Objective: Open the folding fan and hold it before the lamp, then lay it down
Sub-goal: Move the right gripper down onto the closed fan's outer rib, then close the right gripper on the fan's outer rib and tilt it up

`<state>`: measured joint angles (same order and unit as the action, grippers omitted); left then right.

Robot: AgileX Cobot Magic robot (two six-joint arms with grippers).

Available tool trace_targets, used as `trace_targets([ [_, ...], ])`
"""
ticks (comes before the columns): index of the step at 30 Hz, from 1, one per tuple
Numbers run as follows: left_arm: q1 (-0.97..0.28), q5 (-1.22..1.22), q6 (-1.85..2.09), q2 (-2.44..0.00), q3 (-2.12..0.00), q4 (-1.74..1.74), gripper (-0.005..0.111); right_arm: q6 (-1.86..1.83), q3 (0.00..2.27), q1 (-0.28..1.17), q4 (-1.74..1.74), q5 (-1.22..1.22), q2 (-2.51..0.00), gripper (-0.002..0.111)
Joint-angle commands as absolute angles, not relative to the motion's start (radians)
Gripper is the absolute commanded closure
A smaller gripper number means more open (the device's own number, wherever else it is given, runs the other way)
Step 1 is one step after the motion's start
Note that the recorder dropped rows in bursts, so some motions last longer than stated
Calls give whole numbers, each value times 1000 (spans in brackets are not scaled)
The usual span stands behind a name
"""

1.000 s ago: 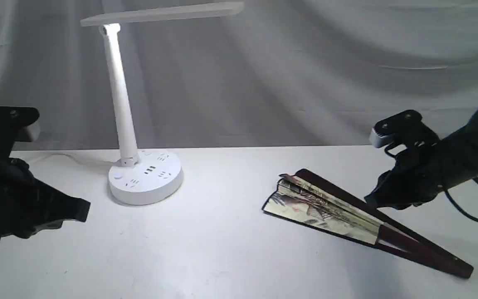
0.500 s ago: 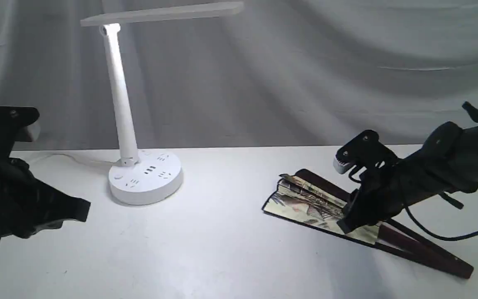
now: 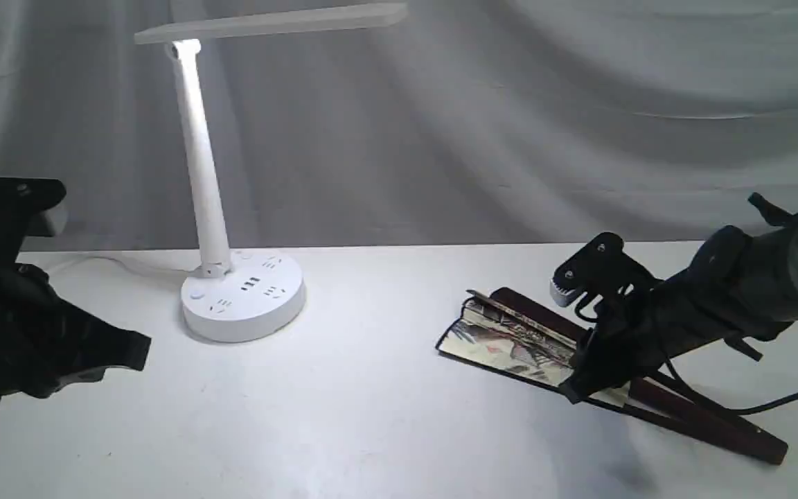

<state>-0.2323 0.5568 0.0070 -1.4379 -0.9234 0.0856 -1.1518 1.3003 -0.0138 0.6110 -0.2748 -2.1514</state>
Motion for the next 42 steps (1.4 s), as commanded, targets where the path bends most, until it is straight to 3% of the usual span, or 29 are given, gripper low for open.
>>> trace_targets([
  [1,-238,556,8,-1436,-930,95,107,-1112,1305,-8,601,-283,-2157,79],
  [13,-238,556,8,-1436,-930,95,107,-872,1305,-10,557,-446,-2148,79],
  [42,-238,558,8,-1436,-930,95,107,-485,1305,-7,731,-526,-2099,79],
])
